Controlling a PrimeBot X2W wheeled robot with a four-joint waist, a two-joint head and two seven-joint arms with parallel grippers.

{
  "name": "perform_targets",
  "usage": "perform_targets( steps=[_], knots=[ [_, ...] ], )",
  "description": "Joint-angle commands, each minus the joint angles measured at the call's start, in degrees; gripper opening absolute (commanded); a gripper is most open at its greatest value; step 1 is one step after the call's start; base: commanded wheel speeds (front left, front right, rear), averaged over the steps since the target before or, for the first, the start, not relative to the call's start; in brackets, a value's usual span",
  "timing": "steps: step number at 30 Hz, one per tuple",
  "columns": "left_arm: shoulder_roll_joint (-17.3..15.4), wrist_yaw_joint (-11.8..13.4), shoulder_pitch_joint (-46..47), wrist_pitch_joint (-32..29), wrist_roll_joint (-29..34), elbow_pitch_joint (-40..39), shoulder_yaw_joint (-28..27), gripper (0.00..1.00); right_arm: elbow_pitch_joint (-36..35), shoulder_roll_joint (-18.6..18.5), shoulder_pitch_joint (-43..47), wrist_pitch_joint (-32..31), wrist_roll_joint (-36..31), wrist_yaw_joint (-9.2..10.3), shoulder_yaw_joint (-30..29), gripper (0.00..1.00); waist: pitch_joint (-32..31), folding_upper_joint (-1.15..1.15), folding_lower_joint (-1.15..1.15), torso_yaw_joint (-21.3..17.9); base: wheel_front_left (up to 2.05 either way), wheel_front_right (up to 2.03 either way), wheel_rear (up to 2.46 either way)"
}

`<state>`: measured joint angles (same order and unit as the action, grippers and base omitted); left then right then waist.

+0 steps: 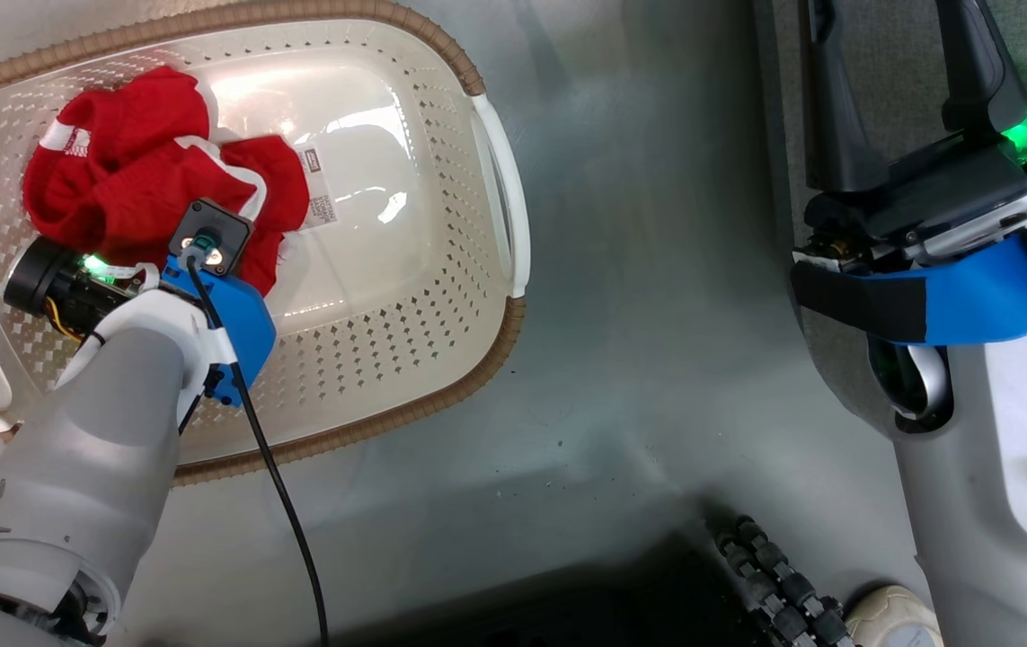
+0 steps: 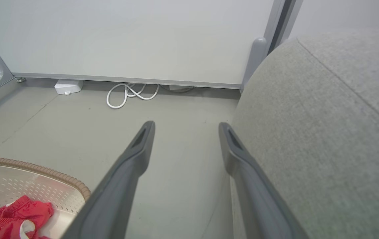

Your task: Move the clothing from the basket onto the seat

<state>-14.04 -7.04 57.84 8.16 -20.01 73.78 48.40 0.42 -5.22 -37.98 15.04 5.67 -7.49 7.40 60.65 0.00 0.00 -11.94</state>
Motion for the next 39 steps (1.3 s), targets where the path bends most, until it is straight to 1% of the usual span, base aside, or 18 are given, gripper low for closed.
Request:
perform_targets(
  steps=[1,6,11,18,22,28,30,36,39],
  knots=[
    [-0.2,0.3,1.0,0.1,0.1,0.1,0.1,0.0,-0.1,0.1,-0.7,0.2,-0.2,-0.01,-0.3,1.0,-0.1,0.0,0.0,0.1,0.0,0.0,0.0],
    [0.3,0.1,0.7,0.5,-0.5,0.1,0.4,0.0,0.2,0.2,-0.5,0.2,-0.3,-0.01,-0.4,1.0,-0.9,0.0,0.0,0.4,0.0,0.0,0.0],
    [1.9,-0.1,0.2,1.7,-1.0,0.1,1.0,0.0,0.4,-0.1,0.3,0.2,-0.4,-0.01,-0.7,1.0,-2.6,0.0,0.0,1.3,0.0,0.0,0.0],
    [5.8,-0.5,-0.8,4.9,-1.3,-0.6,2.5,0.0,1.1,-1.0,1.5,0.2,-0.3,-0.01,-1.2,1.0,-6.4,0.0,0.0,3.3,0.0,0.0,0.0],
    [7.8,-0.6,-2.1,6.3,-2.5,-2.1,3.0,0.0,1.6,-1.5,2.2,0.2,-0.4,-0.01,-1.2,1.0,-9.2,0.0,0.0,4.6,0.0,0.0,0.0],
    [9.2,-0.4,-4.3,7.1,-5.0,-6.5,3.9,0.0,2.6,-2.4,3.8,0.2,-0.4,-0.01,-1.4,1.0,-14.1,0.0,0.0,6.4,0.0,0.0,0.0],
    [9.4,-0.4,-4.8,7.1,-5.4,-9.4,3.7,0.0,2.9,-2.7,4.5,0.2,-0.4,-0.01,-1.6,1.0,-15.8,0.0,0.0,7.1,0.0,0.0,0.0],
    [8.3,-0.4,-8.2,7.1,-4.8,-17.9,1.0,0.0,4.0,-3.6,7.0,0.2,-0.4,-0.01,-2.2,1.0,-20.9,0.0,0.0,8.9,0.0,0.0,0.0],
    [7.8,0.1,-10.2,7.1,-3.5,-22.0,-0.8,0.0,4.7,-4.0,8.3,0.2,-0.2,-0.01,-2.5,1.0,-23.4,0.0,0.0,9.6,0.0,0.0,0.0]
  ],
)
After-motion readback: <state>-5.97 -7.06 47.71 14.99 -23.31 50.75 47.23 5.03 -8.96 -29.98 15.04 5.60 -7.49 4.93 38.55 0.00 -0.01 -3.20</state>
